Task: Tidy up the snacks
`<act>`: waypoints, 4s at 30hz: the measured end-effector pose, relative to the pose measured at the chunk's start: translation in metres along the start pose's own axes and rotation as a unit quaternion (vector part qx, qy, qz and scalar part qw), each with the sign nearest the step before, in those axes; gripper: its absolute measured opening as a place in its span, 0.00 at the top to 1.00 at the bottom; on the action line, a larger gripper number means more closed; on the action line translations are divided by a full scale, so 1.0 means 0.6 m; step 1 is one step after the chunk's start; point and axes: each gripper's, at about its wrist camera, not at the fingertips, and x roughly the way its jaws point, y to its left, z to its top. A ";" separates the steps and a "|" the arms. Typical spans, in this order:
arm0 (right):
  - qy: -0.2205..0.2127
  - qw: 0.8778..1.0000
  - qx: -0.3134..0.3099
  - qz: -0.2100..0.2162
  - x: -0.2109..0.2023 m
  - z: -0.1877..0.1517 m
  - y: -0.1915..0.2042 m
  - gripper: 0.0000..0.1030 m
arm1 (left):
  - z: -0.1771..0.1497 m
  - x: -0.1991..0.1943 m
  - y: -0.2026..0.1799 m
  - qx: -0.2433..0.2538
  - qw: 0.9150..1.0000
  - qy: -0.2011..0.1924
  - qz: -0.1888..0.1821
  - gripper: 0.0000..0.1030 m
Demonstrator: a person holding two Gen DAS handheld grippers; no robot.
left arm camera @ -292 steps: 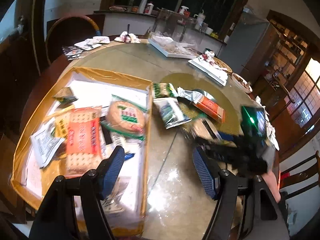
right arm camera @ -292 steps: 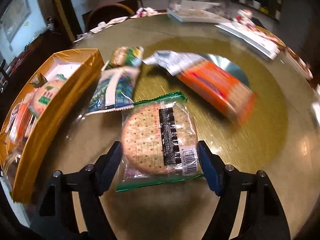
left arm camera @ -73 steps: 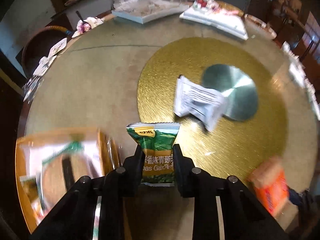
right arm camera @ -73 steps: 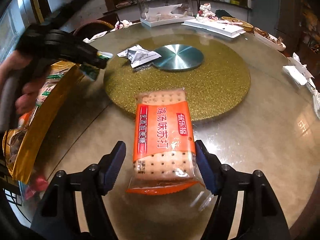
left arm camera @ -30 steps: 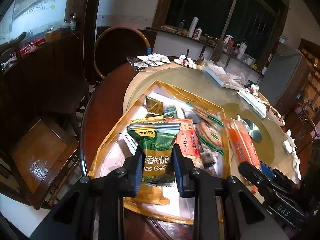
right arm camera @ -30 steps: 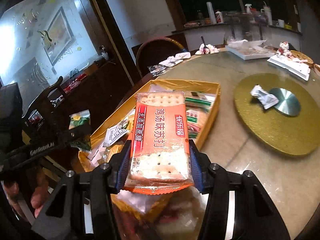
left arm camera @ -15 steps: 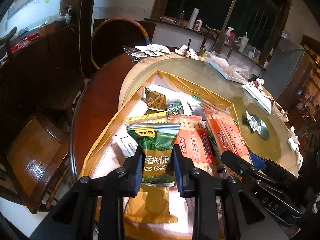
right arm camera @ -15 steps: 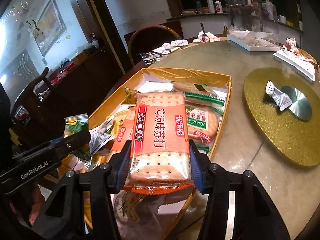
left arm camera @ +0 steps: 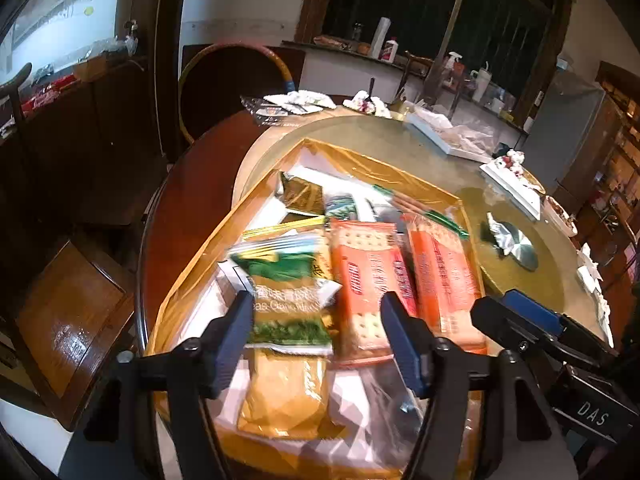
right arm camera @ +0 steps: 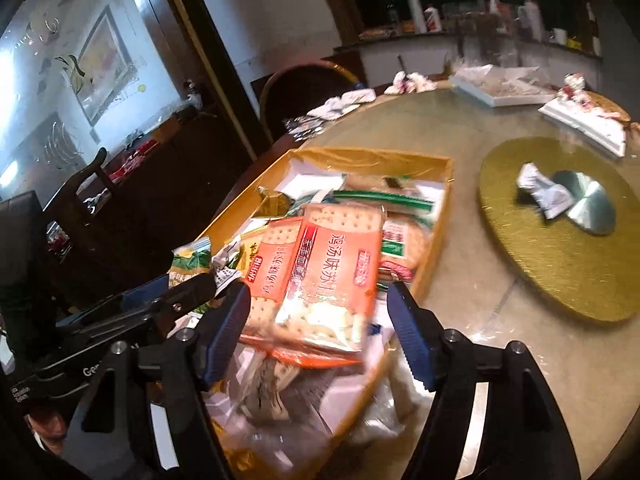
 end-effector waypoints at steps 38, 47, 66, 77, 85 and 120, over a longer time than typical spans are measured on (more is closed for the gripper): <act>0.075 0.988 0.003 -0.135 0.122 0.148 -0.387 0.31 | -0.019 -0.026 -0.139 0.062 0.994 -0.029 -0.080 0.24; 0.097 0.980 -0.061 -0.163 0.152 0.145 -0.354 0.51 | -0.022 -0.029 -0.140 0.065 0.994 -0.029 -0.085 0.24; 0.084 0.992 -0.028 -0.091 -0.120 -0.155 -0.226 0.59 | -0.108 -0.034 -0.250 0.117 0.966 0.085 -0.214 0.24; 0.072 0.991 0.106 0.029 -0.122 -0.166 -0.244 0.60 | -0.100 -0.037 -0.234 0.082 0.979 0.055 -0.177 0.28; 0.066 0.965 0.238 0.089 -0.052 -0.123 -0.257 0.58 | -0.074 -0.049 -0.182 0.055 0.988 0.022 -0.146 0.28; 0.073 0.997 0.026 0.015 -0.203 -0.266 -0.175 0.79 | -0.191 0.023 -0.327 0.145 0.933 0.189 -0.271 0.65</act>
